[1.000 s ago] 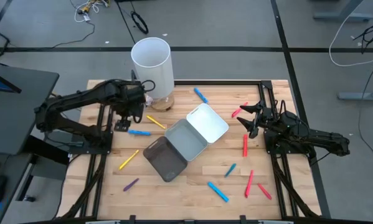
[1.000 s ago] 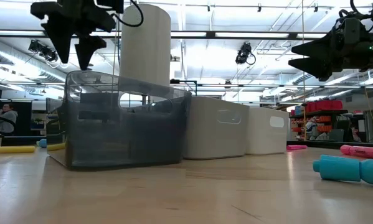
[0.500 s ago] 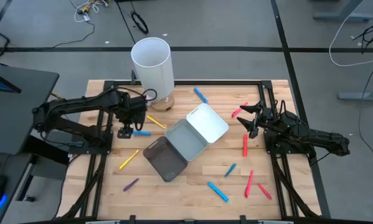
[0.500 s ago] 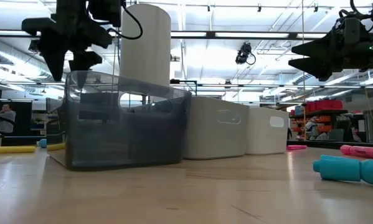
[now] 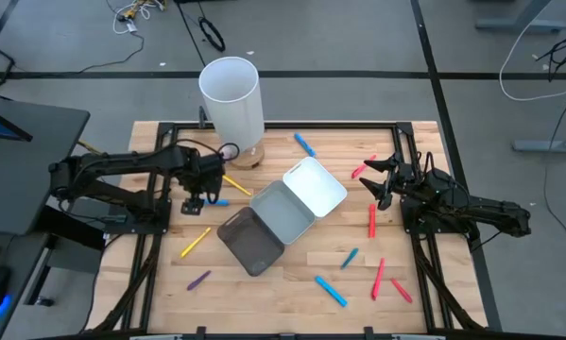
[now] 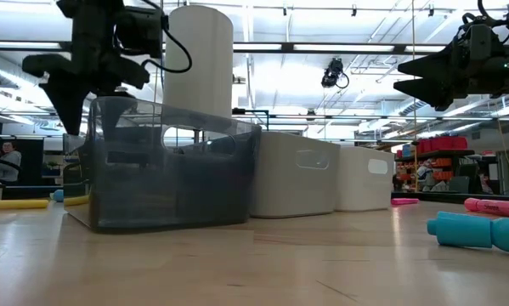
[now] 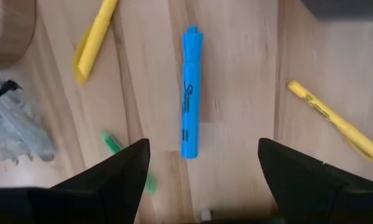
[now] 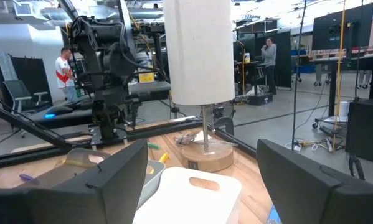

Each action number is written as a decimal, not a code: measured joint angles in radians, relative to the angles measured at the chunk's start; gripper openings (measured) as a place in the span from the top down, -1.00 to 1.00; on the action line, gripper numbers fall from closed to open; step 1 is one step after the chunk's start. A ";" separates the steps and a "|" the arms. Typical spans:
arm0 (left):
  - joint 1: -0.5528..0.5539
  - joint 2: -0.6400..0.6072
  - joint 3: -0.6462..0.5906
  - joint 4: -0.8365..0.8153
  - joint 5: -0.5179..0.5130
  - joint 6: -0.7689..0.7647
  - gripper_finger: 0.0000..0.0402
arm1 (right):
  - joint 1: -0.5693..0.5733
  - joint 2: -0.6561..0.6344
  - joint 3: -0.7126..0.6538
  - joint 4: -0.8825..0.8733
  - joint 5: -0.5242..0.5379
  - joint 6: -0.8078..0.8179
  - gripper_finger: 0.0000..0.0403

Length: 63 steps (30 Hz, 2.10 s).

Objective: Pick & Place Markers
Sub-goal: Put the middle blue highlighter into the black bin

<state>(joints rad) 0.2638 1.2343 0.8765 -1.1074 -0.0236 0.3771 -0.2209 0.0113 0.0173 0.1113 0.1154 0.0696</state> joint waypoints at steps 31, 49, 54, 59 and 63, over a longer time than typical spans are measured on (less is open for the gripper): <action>0.000 0.048 -0.281 0.375 0.008 0.023 -0.52 | 0.000 0.000 0.000 0.000 0.000 0.000 -0.50; 0.002 0.158 -0.284 0.455 0.048 0.028 -0.47 | 0.000 0.000 0.000 0.000 0.000 0.000 -0.50; 0.002 0.158 -0.284 0.455 0.051 0.006 -0.33 | 0.000 0.000 0.000 0.000 0.000 0.000 -0.50; 0.002 0.158 -0.284 0.454 0.054 -0.002 -0.16 | 0.000 0.000 0.000 0.000 0.000 0.000 -0.50; 0.002 0.158 -0.284 0.454 0.057 -0.002 -0.04 | 0.000 0.000 0.000 0.000 0.000 0.000 -0.50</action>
<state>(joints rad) 0.2653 1.3926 0.5922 -0.6535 0.0334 0.3752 -0.2207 0.0116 0.0173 0.1116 0.1154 0.0694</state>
